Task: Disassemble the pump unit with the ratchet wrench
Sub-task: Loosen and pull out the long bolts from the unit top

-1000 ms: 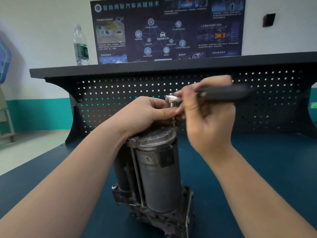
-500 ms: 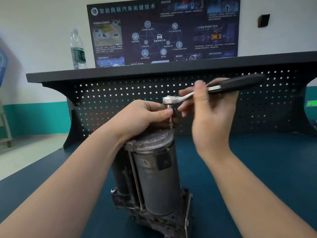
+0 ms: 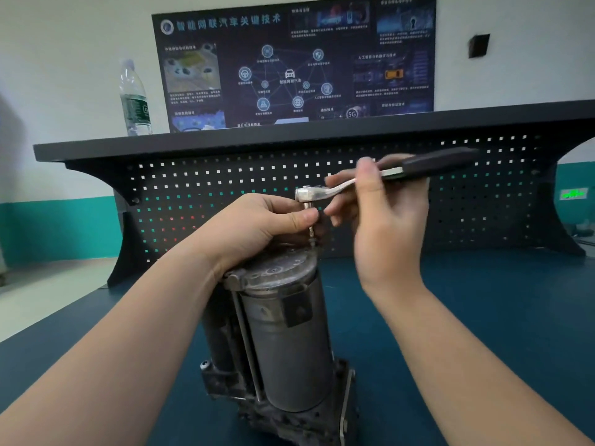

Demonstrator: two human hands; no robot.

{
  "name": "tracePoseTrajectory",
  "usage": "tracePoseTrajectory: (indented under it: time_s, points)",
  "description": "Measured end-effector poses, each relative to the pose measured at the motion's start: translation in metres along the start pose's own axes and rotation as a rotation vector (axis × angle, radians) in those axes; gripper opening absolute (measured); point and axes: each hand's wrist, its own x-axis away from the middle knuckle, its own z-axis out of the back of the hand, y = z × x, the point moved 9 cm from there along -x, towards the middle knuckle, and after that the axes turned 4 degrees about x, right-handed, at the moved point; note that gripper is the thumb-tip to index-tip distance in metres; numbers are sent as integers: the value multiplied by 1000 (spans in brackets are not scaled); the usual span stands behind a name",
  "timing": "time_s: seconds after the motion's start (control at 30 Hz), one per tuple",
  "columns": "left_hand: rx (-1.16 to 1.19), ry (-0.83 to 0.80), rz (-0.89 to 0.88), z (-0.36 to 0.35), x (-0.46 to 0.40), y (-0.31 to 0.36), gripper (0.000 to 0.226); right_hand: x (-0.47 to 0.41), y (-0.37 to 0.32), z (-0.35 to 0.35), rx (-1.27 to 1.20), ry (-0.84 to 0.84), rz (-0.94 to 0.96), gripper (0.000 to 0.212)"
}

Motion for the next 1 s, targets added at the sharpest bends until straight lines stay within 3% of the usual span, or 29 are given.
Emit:
tracePoseTrajectory:
  time_s: [0.07,0.13,0.2,0.33,0.4,0.47,0.57,0.63,0.67,0.73,0.9,0.93,1.0]
  points:
    - [-26,-4,-53,-3,1,5,14,15,-34,-24,369,-224,446,13]
    - [-6,-10,-84,-5,2,7,25,22,-37,-32,497,-284,555,13]
    - [39,-38,-66,-7,3,4,11,8,-25,-21,293,-172,284,12]
    - [47,-20,-3,-6,2,-2,20,2,43,5,-418,161,-563,21]
    - [-24,1,19,-5,2,-2,18,6,55,8,-485,224,-677,21]
    - [-68,34,8,-2,1,0,17,3,41,11,-283,175,-442,17]
    - [-74,43,-10,-2,2,3,11,9,-28,-14,267,-103,280,9]
    - [-102,58,-49,3,2,3,45,29,-44,-38,510,-309,587,5]
    - [-78,35,-69,1,2,4,47,31,-45,-40,529,-318,610,2]
    - [69,-49,-64,-6,5,4,15,19,-36,-29,407,-207,418,4]
    - [128,-35,-10,-4,3,-2,25,3,40,2,-398,133,-550,27]
    - [108,-33,-8,-5,2,-1,24,5,46,3,-456,158,-639,28]
    - [93,-19,-3,-6,1,0,22,5,47,4,-420,150,-631,29]
